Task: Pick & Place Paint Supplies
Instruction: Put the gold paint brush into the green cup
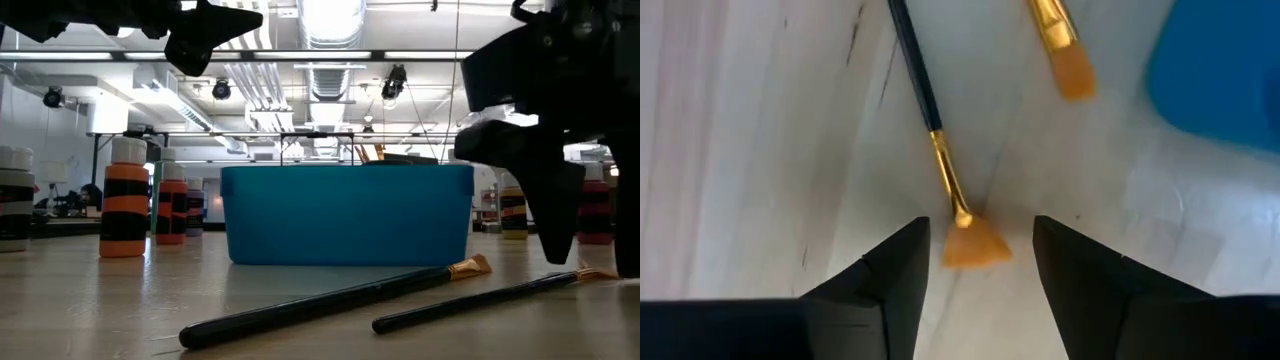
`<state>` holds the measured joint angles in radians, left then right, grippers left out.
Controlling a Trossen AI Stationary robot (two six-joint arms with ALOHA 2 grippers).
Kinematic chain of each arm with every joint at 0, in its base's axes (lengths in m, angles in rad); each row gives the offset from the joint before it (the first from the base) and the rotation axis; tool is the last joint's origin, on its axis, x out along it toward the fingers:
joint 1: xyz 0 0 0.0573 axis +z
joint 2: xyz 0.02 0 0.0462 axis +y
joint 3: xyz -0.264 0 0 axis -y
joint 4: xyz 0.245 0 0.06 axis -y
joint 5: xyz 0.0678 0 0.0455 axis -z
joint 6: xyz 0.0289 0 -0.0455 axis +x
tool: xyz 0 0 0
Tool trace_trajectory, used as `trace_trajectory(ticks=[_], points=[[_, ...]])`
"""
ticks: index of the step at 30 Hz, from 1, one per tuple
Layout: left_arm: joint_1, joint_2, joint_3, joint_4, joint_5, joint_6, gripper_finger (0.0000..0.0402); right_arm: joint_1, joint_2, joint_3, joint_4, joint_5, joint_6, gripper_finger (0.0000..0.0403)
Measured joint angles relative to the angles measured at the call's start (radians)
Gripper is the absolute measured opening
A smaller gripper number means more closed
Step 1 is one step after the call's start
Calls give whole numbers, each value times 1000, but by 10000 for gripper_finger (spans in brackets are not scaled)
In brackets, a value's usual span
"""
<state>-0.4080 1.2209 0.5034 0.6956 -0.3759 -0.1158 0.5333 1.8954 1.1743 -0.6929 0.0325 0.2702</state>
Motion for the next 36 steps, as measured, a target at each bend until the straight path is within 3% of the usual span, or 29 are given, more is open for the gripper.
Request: trace_trajectory(ticks=[11, 22, 36], points=[[0, 0, 0, -3, 0, 0, 225, -12, -3, -16, 26, -56, 10, 123], [0, 0, 0, -1, 0, 6, 225, -11, -2, -11, 11, -96, 8, 15], [0, 0, 0, -1, 0, 7, 225, 7, 0, 110, -155, -85, 8, 8]])
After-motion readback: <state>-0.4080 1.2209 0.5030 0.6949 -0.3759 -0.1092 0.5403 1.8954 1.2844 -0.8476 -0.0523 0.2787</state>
